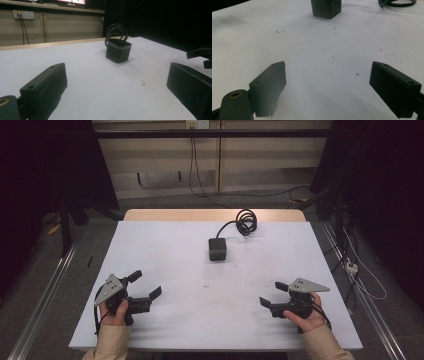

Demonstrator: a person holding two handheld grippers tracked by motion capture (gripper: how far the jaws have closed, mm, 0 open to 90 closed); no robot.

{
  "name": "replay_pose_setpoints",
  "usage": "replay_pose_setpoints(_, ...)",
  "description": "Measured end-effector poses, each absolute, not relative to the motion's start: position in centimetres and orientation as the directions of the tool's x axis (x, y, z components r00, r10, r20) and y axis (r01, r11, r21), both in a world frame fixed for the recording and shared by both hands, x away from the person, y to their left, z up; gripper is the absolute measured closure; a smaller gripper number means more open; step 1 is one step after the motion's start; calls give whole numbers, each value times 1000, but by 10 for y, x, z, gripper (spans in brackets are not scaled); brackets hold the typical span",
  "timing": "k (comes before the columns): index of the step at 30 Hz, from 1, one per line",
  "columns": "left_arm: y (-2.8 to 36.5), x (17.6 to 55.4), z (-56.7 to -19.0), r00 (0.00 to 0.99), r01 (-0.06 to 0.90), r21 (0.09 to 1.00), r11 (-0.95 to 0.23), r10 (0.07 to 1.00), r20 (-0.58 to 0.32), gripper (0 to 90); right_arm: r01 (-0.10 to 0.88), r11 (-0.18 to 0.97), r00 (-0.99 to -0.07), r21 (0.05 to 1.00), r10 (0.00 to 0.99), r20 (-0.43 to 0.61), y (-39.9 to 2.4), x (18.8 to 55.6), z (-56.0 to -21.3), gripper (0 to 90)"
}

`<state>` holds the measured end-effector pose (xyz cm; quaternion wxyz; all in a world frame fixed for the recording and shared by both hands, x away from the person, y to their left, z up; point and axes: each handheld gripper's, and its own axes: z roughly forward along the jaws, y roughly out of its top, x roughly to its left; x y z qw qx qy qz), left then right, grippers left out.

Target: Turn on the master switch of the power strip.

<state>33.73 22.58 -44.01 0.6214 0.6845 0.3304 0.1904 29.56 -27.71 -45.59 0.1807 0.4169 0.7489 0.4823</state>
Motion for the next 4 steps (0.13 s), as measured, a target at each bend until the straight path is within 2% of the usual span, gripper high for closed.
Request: replay_pose_setpoints(4,226,338,-440,710,217,976,-15,689,-147,26,454,179,-581,873,803,137,-281,293,-457,132)
